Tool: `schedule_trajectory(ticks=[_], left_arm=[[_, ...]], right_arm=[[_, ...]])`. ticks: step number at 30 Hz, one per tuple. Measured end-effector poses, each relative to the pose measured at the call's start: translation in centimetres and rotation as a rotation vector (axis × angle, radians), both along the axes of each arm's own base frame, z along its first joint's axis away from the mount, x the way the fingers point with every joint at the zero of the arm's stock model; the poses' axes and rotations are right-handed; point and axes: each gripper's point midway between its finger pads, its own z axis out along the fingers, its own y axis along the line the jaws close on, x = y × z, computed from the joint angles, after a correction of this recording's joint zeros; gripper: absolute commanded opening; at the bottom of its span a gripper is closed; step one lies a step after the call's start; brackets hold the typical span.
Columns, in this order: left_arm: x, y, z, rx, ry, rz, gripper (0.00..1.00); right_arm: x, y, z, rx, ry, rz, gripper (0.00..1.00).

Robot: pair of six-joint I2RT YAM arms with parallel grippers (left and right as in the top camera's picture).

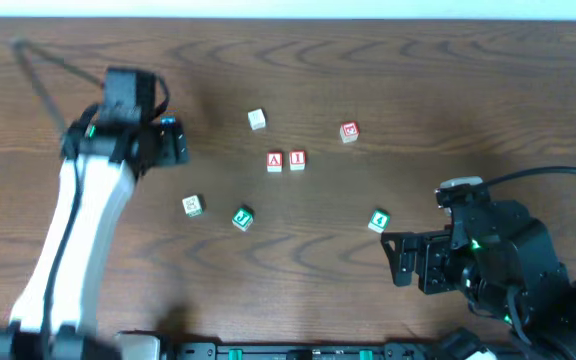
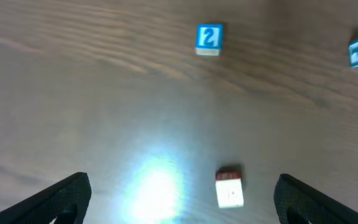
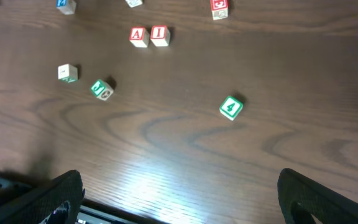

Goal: Spell out Ai2
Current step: 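Reach the left gripper to the blue 2 block and grasp it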

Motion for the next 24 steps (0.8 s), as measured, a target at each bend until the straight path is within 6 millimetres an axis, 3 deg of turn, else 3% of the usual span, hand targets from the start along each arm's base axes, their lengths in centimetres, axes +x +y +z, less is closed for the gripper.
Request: schedule_trajectory(ticks=[8, 13, 18, 24], left_arm=[[7.5, 0.1, -6.4, -0.052, 0.066, -0.064, 0.95], [11.1, 2.1, -7.9, -0.173, -0.017, -0.039, 0.96], [11.9, 3.2, -9.5, -0.221, -0.016, -0.061, 0.96], [12.3, 1.2, -11.7, -0.195, 0.02, -0.158, 0.96]], right_arm=[[0.4, 0.3, 0.4, 0.014, -0.02, 0.002, 0.99], [0.6, 0.4, 0.6, 0.02, -0.031, 0.003, 0.99], [0.6, 0.4, 0.6, 0.022, -0.033, 0.002, 0.99], [0.6, 0.4, 0.6, 0.022, -0.033, 0.002, 0.99]])
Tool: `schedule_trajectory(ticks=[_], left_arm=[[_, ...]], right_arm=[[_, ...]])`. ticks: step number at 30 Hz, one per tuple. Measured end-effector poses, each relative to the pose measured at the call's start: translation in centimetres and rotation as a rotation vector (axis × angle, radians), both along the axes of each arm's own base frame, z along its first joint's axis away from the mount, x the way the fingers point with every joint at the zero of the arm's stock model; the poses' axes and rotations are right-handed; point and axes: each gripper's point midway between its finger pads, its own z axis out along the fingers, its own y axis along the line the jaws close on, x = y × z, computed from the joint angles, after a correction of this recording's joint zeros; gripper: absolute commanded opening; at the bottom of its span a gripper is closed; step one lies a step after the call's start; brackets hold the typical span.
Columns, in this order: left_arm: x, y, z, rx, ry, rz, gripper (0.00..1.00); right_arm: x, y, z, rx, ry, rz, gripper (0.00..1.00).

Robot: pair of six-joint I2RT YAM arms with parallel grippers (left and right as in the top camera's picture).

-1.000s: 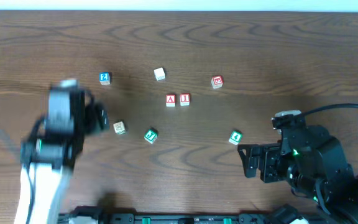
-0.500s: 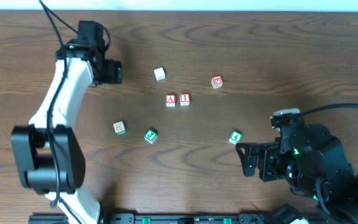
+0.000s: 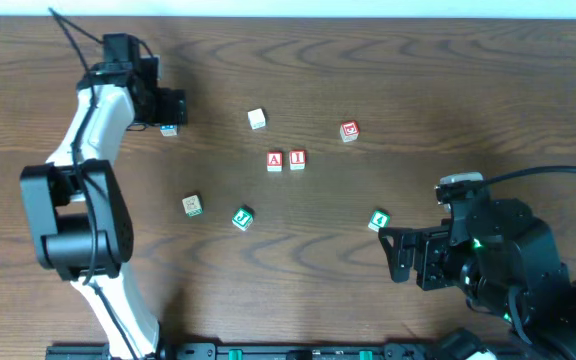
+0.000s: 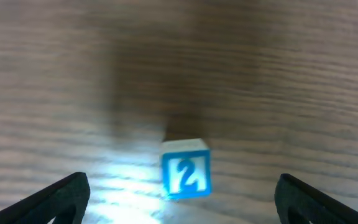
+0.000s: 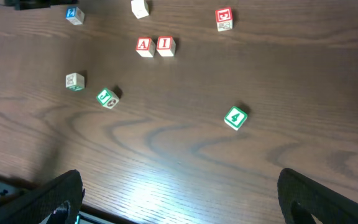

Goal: Spell out Ai2
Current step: 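Reach the left gripper to the blue 2 block and grasp it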

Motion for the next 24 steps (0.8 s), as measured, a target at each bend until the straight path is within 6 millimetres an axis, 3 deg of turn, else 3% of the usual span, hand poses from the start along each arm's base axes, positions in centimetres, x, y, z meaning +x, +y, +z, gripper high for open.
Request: schedule_trajectory(ticks=[6, 11, 18, 24], left_arm=[[0.3, -1.6, -1.7, 0.023, 0.016, -0.058, 0.96], [0.0, -1.2, -3.1, 0.072, 0.051, -0.055, 0.97], [-0.2, -0.4, -3.3, 0.104, 0.066, -0.025, 1.0], [-0.4, -0.4, -4.1, 0.098, 0.083, -0.008, 0.81]], right_arm=[[0.0, 0.0, 0.0, 0.0, 0.0, -0.001, 0.99], [0.0, 0.0, 0.0, -0.001, 0.0, -0.001, 0.99], [0.0, 0.0, 0.0, 0.001, -0.002, -0.001, 0.99], [0.1, 0.0, 0.0, 0.001, -0.003, 0.0, 0.99]])
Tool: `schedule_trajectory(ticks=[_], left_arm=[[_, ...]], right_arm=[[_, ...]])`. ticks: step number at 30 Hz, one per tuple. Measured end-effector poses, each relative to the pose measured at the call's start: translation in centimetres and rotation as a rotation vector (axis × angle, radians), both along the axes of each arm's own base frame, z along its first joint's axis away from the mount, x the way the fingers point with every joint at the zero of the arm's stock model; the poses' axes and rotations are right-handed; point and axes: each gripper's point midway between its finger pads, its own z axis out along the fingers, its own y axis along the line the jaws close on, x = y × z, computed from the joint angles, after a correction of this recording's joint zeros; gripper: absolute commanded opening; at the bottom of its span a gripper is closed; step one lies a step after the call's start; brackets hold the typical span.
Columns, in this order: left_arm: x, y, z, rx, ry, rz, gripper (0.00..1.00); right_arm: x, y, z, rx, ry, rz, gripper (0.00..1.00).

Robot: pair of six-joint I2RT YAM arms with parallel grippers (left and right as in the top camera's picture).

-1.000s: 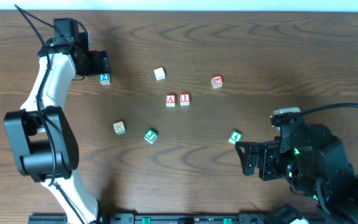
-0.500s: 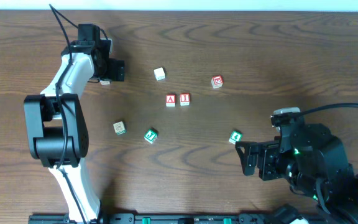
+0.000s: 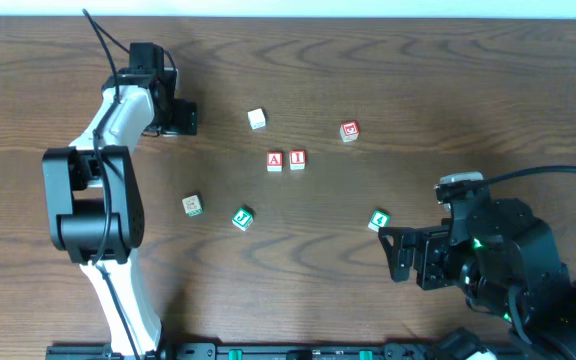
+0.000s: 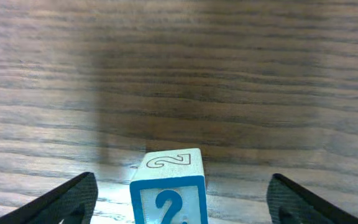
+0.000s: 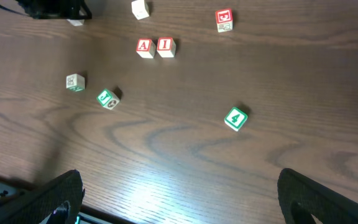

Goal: Spell out Ai2
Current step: 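Reach the left gripper to the blue 2 block and grasp it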

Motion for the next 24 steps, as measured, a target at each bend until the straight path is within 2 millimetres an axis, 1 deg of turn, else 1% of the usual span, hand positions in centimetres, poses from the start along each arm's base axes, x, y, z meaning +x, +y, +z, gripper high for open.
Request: schedule_trajectory(ticks=[1, 2, 8, 11, 13, 15, 21, 23, 24], left_arm=[[-0.03, 0.02, -0.12, -0.001, 0.003, 0.004, 0.74], [-0.03, 0.02, -0.19, -0.002, 0.003, 0.009, 0.71], [0.04, 0.12, -0.18, 0.003, 0.001, 0.012, 0.62], [0.04, 0.14, -0.18, 0.003, 0.001, 0.013, 0.55], [0.04, 0.16, -0.18, 0.004, 0.001, 0.013, 0.53], [0.04, 0.2, -0.18, 0.006, 0.001, 0.016, 0.46], [0.03, 0.4, -0.17, 0.013, 0.0, 0.032, 0.46], [0.02, 0.44, -0.17, 0.014, 0.001, 0.04, 0.42], [-0.01, 0.47, -0.18, 0.015, 0.002, 0.042, 0.42]], right_arm=[[0.0, -0.01, 0.0, 0.0, 0.0, -0.001, 0.99], [0.0, 0.0, 0.0, 0.0, 0.0, 0.0, 0.99], [0.0, 0.0, 0.0, 0.0, 0.0, 0.0, 0.99], [0.0, 0.0, 0.0, 0.0, 0.0, 0.0, 0.99], [0.0, 0.0, 0.0, 0.0, 0.0, 0.0, 0.99], [0.0, 0.0, 0.0, 0.0, 0.0, 0.0, 0.99], [0.0, 0.0, 0.0, 0.0, 0.0, 0.0, 0.99], [0.0, 0.0, 0.0, 0.0, 0.0, 0.0, 0.99], [0.0, 0.0, 0.0, 0.0, 0.0, 0.0, 0.99]])
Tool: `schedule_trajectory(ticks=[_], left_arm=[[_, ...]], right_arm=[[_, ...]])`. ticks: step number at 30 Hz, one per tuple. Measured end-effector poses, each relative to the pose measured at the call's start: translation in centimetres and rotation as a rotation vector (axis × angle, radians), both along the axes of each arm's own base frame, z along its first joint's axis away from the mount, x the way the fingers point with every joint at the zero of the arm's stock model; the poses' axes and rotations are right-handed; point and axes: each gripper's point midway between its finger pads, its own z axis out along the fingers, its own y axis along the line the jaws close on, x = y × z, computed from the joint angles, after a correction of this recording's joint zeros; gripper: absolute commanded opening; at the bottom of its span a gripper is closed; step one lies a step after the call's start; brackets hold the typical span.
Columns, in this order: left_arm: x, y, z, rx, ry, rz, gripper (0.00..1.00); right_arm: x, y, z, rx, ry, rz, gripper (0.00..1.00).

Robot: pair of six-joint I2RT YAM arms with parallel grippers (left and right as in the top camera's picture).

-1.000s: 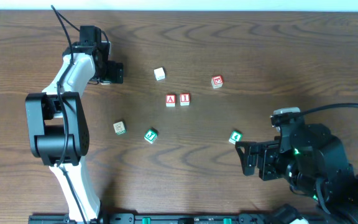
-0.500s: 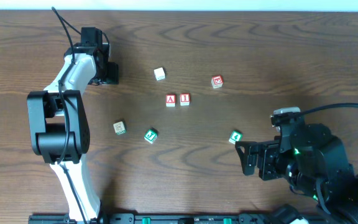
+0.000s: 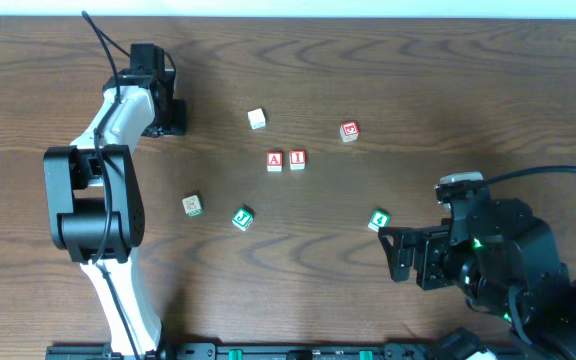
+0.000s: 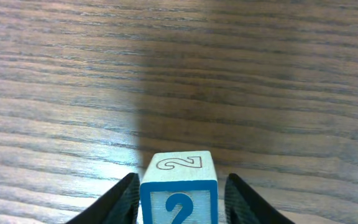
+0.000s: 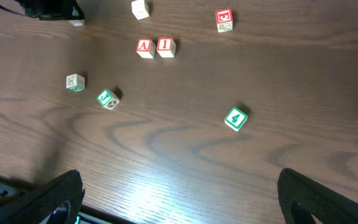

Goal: Spell out Ai2
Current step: 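Reach the left gripper to the blue 2 block and grasp it, then carry the 2 block and place it right of the I block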

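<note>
The blue 2 block (image 4: 179, 194) stands on the table between the fingers of my left gripper (image 4: 179, 208), which press in at both its sides. In the overhead view that gripper (image 3: 165, 117) sits at the far left and covers the block. The red A block (image 3: 275, 160) and red I block (image 3: 297, 159) stand side by side mid-table, touching, also seen as A (image 5: 144, 46) and I (image 5: 165, 45). My right gripper (image 5: 179, 205) hangs open and empty above the near right of the table.
A plain white block (image 3: 257, 119) and a red 3 block (image 3: 349, 131) lie behind the A and I. A green 4 block (image 3: 378, 221), a green J block (image 3: 242, 217) and a white-green block (image 3: 192, 205) lie nearer the front.
My left gripper's fingers, wide apart on either side of the blue 2 block before, now stand tight against its sides. The right arm and the other blocks have not moved.
My left gripper was first open over the mid-left table, with the 2 block well ahead of it. Then it was over the block at the far left. Then it was low with open fingers astride the block, and now it is shut on it.
</note>
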Motion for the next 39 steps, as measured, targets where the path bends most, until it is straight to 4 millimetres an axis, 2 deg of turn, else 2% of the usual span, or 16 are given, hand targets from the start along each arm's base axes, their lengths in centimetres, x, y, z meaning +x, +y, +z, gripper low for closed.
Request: schedule_trajectory(ticks=[7, 15, 20, 23, 28, 30, 32, 34, 39], left_arm=[[-0.2, 0.1, 0.0, 0.005, 0.006, 0.008, 0.33], [-0.2, 0.2, 0.0, 0.002, 0.006, 0.026, 0.27], [-0.7, 0.2, 0.2, 0.002, 0.033, 0.03, 0.06], [-0.8, 0.1, 1.3, 0.0, 0.063, 0.034, 0.06], [1.2, -1.0, 6.2, -0.009, 0.014, 0.06, 0.06], [2.2, -2.5, 8.0, -0.019, -0.031, 0.056, 0.06], [2.5, -5.2, 9.4, -0.044, -0.065, 0.032, 0.06], [2.2, -8.7, 10.5, -0.076, -0.084, -0.002, 0.06], [0.0, -19.4, 11.6, -0.147, -0.106, -0.134, 0.06]], right_arm=[[0.0, 0.0, 0.0, 0.0, 0.0, 0.0, 0.99], [0.0, 0.0, 0.0, 0.0, 0.0, 0.0, 0.99], [0.0, 0.0, 0.0, -0.001, 0.0, -0.001, 0.99], [0.1, -0.2, 0.0, -0.007, -0.004, -0.007, 0.99], [0.0, -0.5, 0.2, -0.019, -0.007, -0.014, 0.99], [-0.1, -0.8, 1.3, -0.022, -0.025, -0.018, 0.99], [-0.3, -1.4, 2.9, -0.028, -0.053, -0.031, 0.99], [-0.7, -2.3, 5.1, -0.027, -0.102, -0.052, 0.99], [-2.6, -5.0, 9.5, -0.025, -0.208, -0.106, 0.99]])
